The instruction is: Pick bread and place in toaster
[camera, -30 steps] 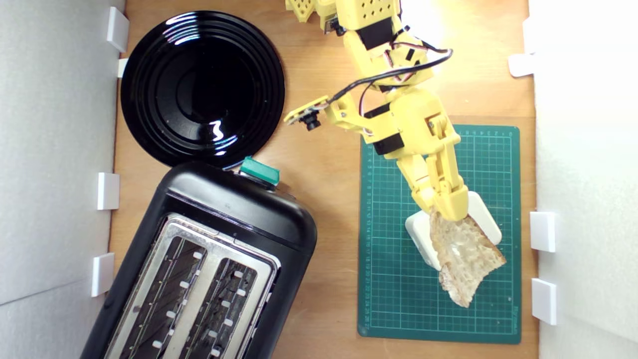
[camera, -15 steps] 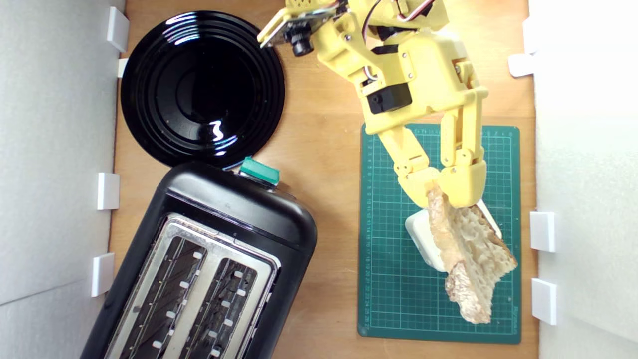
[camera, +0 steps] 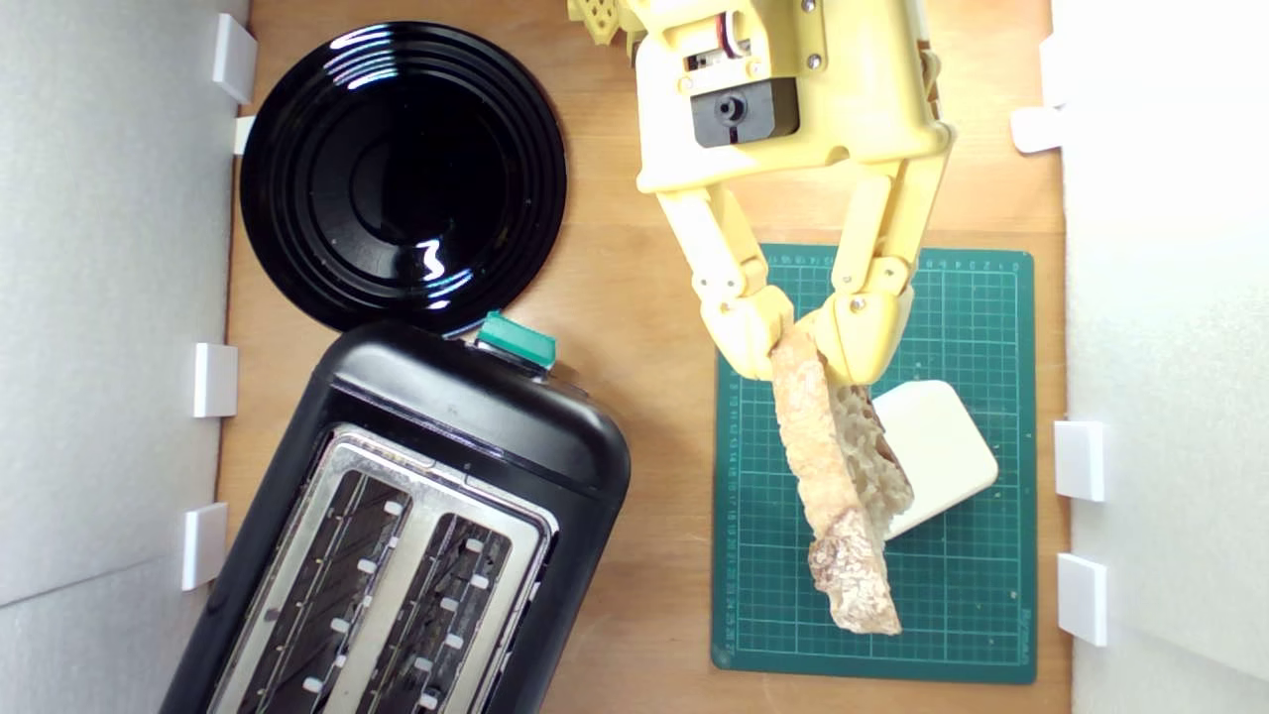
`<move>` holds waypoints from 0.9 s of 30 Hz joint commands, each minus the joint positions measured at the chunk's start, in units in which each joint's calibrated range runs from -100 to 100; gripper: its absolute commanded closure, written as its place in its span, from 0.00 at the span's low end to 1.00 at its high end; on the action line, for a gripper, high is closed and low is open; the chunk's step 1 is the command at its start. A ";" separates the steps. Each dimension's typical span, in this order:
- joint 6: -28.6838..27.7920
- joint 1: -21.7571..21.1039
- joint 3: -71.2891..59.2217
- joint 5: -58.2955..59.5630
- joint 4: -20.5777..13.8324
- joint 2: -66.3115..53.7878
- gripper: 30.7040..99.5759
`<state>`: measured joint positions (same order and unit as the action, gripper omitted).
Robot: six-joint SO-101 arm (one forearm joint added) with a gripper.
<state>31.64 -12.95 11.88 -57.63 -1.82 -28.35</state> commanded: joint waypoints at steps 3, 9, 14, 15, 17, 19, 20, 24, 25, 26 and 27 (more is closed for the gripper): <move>6.15 6.83 10.50 -6.45 0.55 1.31 0.72; 16.04 14.08 17.67 -20.10 1.01 1.81 0.72; 18.55 17.63 21.66 -25.31 1.01 2.89 0.72; 18.66 18.19 22.93 -25.91 0.91 3.47 0.72; 18.71 18.91 27.47 -27.27 0.28 4.81 0.72; 19.55 20.69 29.20 -27.87 0.28 5.55 0.72; 20.23 21.74 29.56 -27.95 0.28 5.80 0.72; 22.01 24.72 29.92 -28.04 0.28 5.97 0.72; 22.16 25.20 29.92 -28.04 0.28 6.05 0.72; 22.22 25.52 29.92 -28.04 0.19 6.05 0.72; 22.11 25.84 29.92 -28.04 0.10 6.22 0.72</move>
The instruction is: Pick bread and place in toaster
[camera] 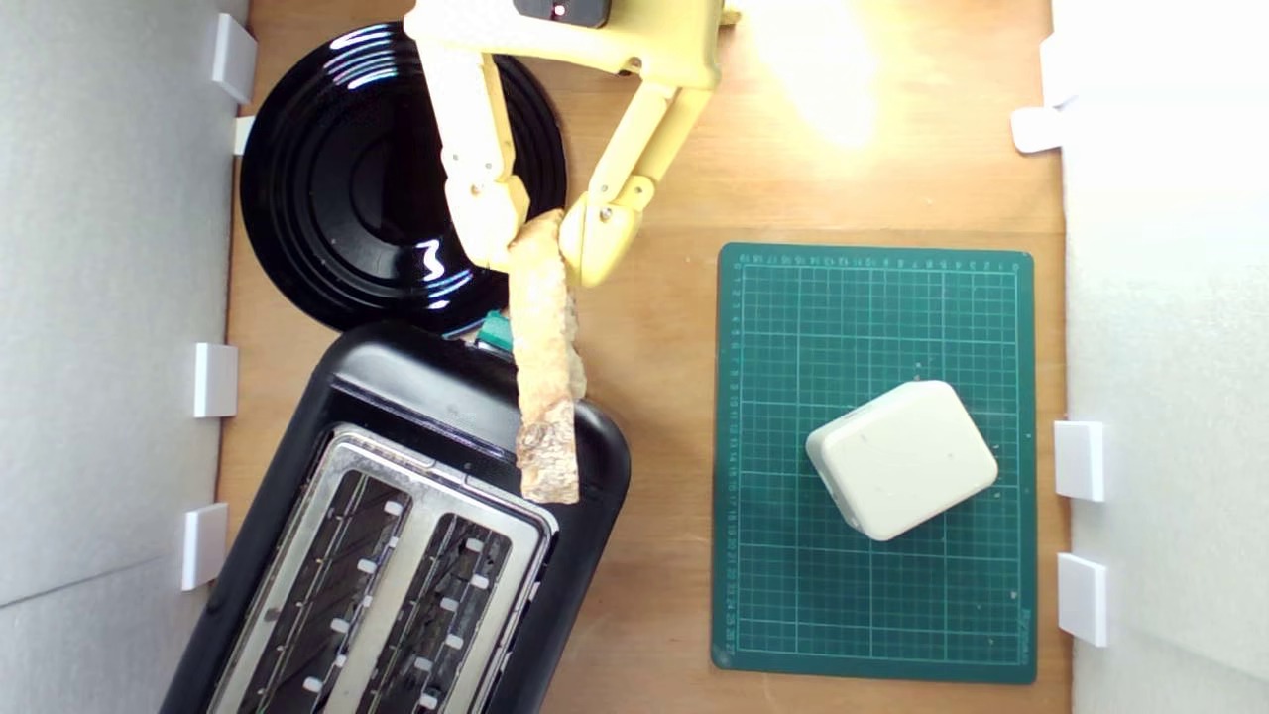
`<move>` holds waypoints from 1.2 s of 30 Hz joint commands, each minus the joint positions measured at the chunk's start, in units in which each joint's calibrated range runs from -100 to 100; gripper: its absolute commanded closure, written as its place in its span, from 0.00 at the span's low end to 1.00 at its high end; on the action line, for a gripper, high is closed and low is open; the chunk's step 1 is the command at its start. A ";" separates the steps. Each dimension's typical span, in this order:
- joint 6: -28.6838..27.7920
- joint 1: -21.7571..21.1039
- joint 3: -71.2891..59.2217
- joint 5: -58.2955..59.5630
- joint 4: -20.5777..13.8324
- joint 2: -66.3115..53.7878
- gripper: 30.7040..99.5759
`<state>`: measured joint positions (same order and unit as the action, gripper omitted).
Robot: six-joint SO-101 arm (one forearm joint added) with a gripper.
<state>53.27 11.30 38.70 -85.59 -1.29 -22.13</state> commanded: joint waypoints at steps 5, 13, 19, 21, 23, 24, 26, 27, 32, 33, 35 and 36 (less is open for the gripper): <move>0.22 1.67 2.93 0.01 -4.42 0.17 0.72; -2.03 1.19 2.84 0.35 -11.59 2.75 0.72; -4.44 1.19 2.84 1.38 -15.39 4.33 0.72; -5.01 1.19 2.84 2.74 -15.39 4.41 0.72; -5.22 1.19 2.84 3.68 -15.39 4.50 0.72; -5.54 1.19 2.84 3.94 -15.39 4.58 0.72; -5.80 1.19 2.93 4.11 -15.39 5.49 0.72; -5.90 1.19 2.93 4.19 -15.39 5.91 0.72; -6.53 1.19 2.93 5.13 -15.39 6.91 0.72; -6.79 1.19 2.93 5.99 -15.39 6.99 0.72; -7.16 1.19 2.84 7.95 -15.48 7.08 0.72; -7.26 1.27 2.84 8.63 -15.48 7.08 0.72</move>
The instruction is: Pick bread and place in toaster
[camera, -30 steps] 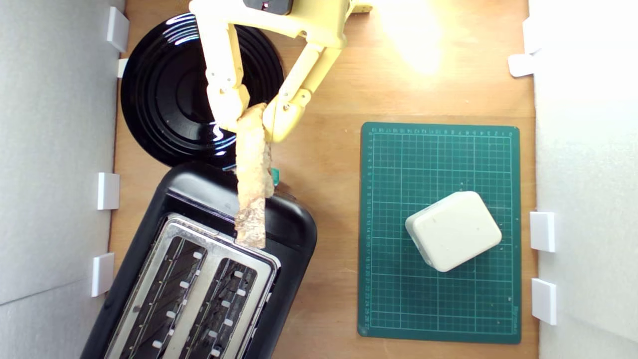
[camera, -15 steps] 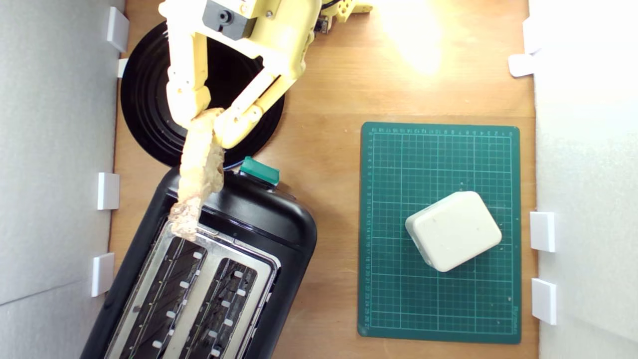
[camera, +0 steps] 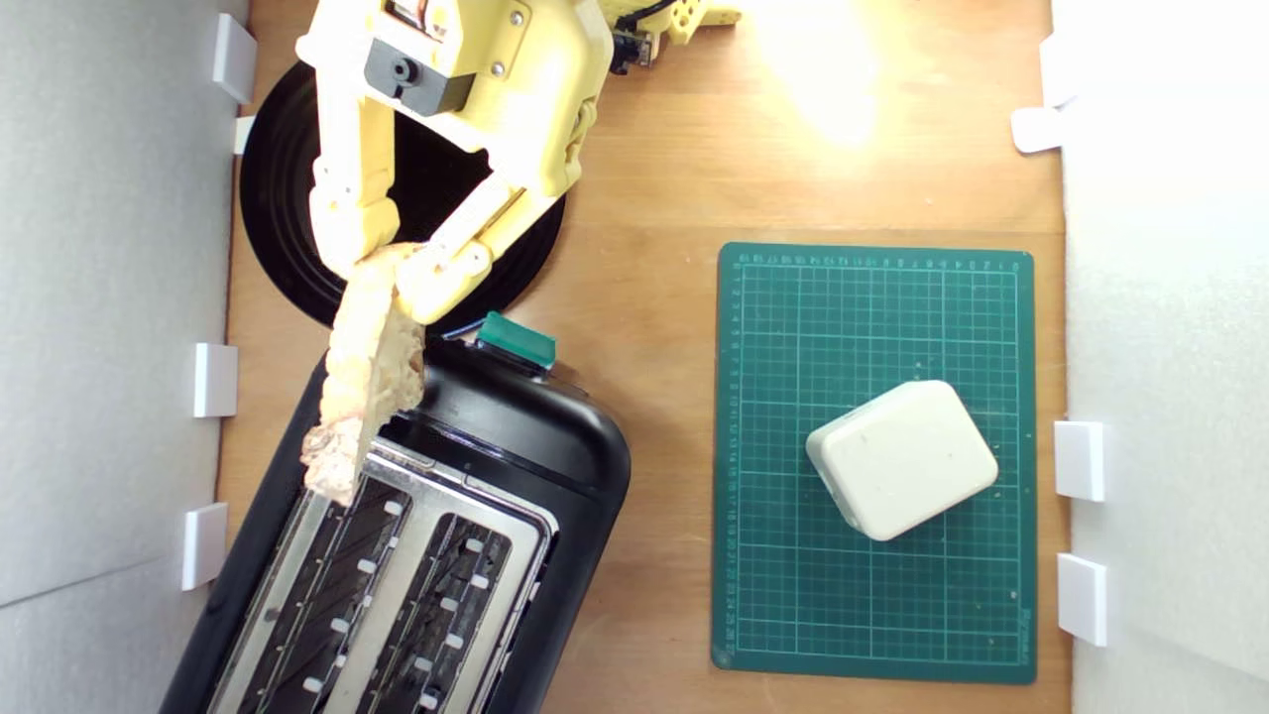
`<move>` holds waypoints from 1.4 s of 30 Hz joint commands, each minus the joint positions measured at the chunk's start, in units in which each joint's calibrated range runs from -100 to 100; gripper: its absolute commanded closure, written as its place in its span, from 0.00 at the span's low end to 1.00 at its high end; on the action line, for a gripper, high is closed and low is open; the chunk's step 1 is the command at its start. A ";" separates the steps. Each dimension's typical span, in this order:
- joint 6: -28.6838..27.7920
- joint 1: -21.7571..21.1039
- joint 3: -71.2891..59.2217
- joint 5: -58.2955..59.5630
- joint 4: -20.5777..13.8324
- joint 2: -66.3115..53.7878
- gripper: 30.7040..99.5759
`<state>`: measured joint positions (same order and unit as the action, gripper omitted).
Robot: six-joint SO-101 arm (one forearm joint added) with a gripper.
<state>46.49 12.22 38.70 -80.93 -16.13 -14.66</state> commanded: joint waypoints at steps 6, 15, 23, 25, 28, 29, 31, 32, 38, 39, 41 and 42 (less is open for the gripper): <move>-0.38 0.35 2.93 4.65 -0.65 1.10 0.72; -0.27 0.51 3.02 4.74 -0.74 2.26 0.72; -0.48 0.59 2.84 8.24 -0.74 2.43 0.72; -0.43 0.59 2.84 8.24 -0.74 2.43 0.72; -0.48 0.75 2.84 8.24 -0.74 2.51 0.72; -0.48 0.75 2.84 8.24 -0.74 2.59 0.72; -0.54 0.91 3.02 8.24 -0.74 3.68 0.72; -0.54 0.91 2.93 9.00 -0.74 4.18 0.72; -1.16 1.08 2.84 11.48 -2.82 5.01 0.72; -1.95 1.08 2.84 12.59 -3.55 5.09 0.72; -2.47 0.91 2.75 13.87 -4.45 5.17 0.72; -2.52 0.91 2.75 14.46 -4.54 5.17 0.72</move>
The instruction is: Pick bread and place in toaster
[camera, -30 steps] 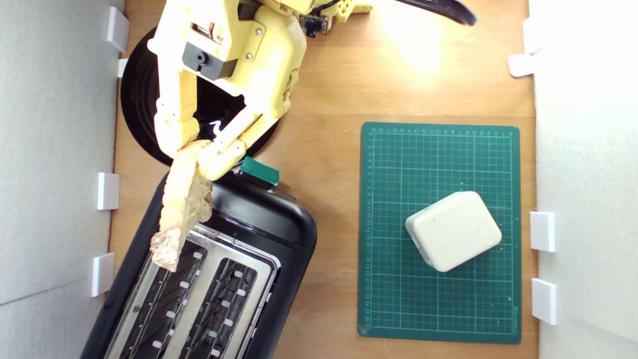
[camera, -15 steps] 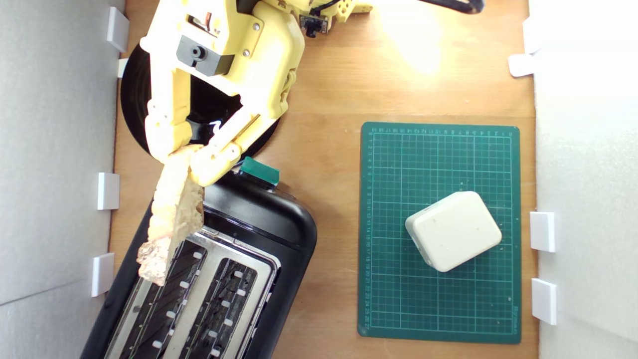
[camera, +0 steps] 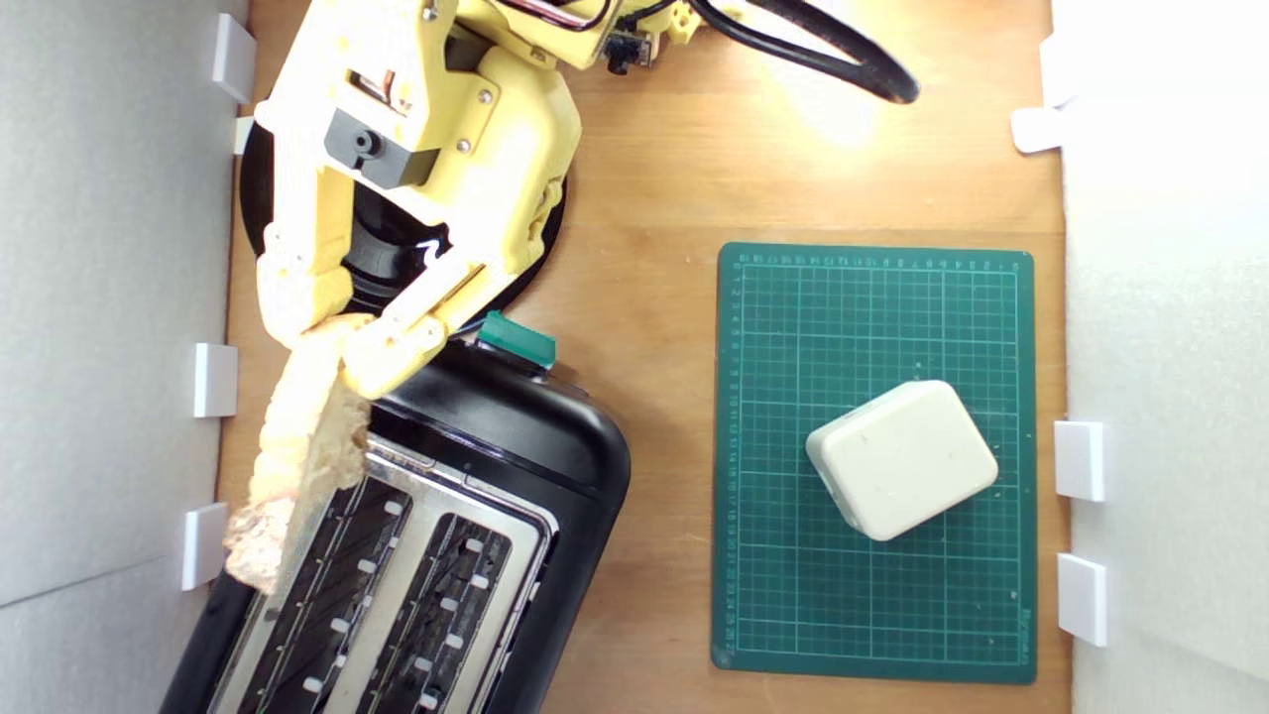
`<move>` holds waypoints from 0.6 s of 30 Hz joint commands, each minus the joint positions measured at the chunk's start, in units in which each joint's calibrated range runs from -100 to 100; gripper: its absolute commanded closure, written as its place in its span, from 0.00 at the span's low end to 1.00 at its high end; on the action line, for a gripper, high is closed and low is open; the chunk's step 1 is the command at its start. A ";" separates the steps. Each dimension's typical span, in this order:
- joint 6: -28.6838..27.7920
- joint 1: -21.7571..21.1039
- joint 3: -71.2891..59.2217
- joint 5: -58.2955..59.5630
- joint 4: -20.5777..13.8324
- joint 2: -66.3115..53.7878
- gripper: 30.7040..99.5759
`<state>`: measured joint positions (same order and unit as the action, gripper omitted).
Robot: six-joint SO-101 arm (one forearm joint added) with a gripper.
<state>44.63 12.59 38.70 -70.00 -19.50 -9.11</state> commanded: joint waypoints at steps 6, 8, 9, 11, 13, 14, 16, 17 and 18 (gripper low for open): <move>-0.61 0.55 2.75 3.79 -1.17 0.96 0.72; -0.66 0.55 2.84 3.87 -1.17 1.54 0.72; -0.66 0.55 2.84 3.87 -1.17 1.79 0.72; -0.66 0.55 2.84 3.87 -1.17 2.04 0.72; -0.66 0.55 2.75 3.96 -1.17 2.04 0.72; -0.66 0.55 2.75 3.96 -1.17 2.13 0.72; -0.61 0.55 2.66 3.96 -0.99 2.21 0.72; -0.61 0.55 2.66 3.96 -0.99 2.29 0.72; -0.61 0.47 2.66 3.96 -0.99 2.62 0.72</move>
<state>44.27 12.59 38.70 -68.22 -20.12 -6.26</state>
